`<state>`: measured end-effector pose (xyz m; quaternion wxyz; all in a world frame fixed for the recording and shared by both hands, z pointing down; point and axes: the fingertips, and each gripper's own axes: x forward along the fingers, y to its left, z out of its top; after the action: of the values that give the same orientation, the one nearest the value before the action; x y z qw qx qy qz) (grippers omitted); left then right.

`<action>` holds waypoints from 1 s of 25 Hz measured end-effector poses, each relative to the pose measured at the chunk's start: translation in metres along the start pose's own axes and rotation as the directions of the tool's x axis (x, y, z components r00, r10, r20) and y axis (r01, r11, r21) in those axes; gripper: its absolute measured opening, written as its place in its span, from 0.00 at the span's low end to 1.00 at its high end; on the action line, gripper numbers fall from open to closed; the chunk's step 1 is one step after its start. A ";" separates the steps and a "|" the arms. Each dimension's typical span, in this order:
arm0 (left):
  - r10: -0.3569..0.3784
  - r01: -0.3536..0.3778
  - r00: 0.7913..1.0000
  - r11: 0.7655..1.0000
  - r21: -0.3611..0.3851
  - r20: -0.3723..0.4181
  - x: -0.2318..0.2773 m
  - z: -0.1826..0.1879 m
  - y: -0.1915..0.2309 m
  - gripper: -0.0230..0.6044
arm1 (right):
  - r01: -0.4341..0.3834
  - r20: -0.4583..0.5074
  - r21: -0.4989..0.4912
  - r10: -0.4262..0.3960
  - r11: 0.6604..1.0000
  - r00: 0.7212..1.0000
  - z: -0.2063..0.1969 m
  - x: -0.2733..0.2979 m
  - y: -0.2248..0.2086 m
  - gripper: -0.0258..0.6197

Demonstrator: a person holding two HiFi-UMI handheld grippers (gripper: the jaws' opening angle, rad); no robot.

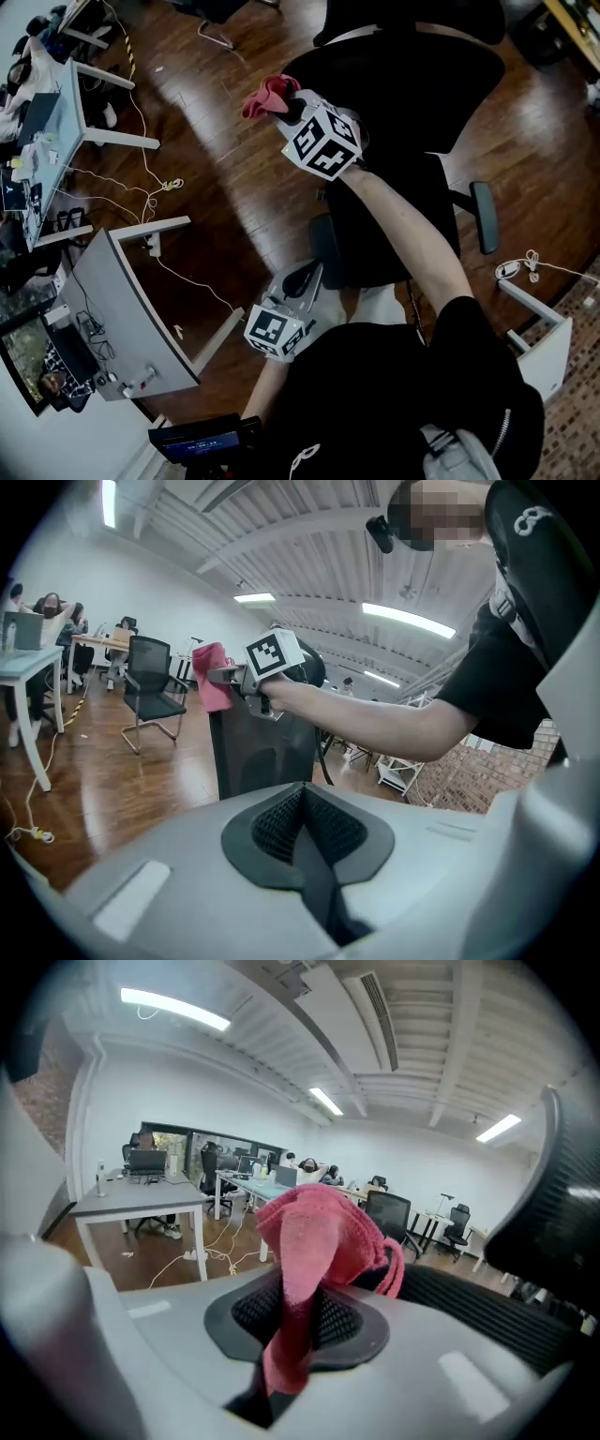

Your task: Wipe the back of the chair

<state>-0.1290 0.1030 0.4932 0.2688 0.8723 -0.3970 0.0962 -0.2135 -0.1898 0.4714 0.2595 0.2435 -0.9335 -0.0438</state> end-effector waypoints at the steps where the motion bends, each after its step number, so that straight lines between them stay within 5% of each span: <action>1: -0.001 0.001 1.000 1.000 0.002 0.003 0.001 0.002 0.001 0.02 | 0.010 0.003 0.028 -0.010 1.000 1.000 0.001 -0.002 -0.007 0.12; 12: -0.062 0.062 0.998 0.998 0.026 -0.010 0.031 0.014 -0.013 0.02 | 0.284 -0.086 0.296 -0.271 0.912 0.959 -0.068 -0.091 -0.153 0.12; 25: -0.158 0.163 0.984 0.985 0.051 -0.078 0.097 0.027 -0.050 0.02 | 0.597 -0.269 0.417 -0.534 0.686 0.801 -0.207 -0.266 -0.303 0.12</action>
<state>-0.0280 0.0531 0.4881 0.2650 0.9046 -0.3123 0.1178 0.2205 -0.3193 0.4640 0.2226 0.5785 -0.7743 0.1274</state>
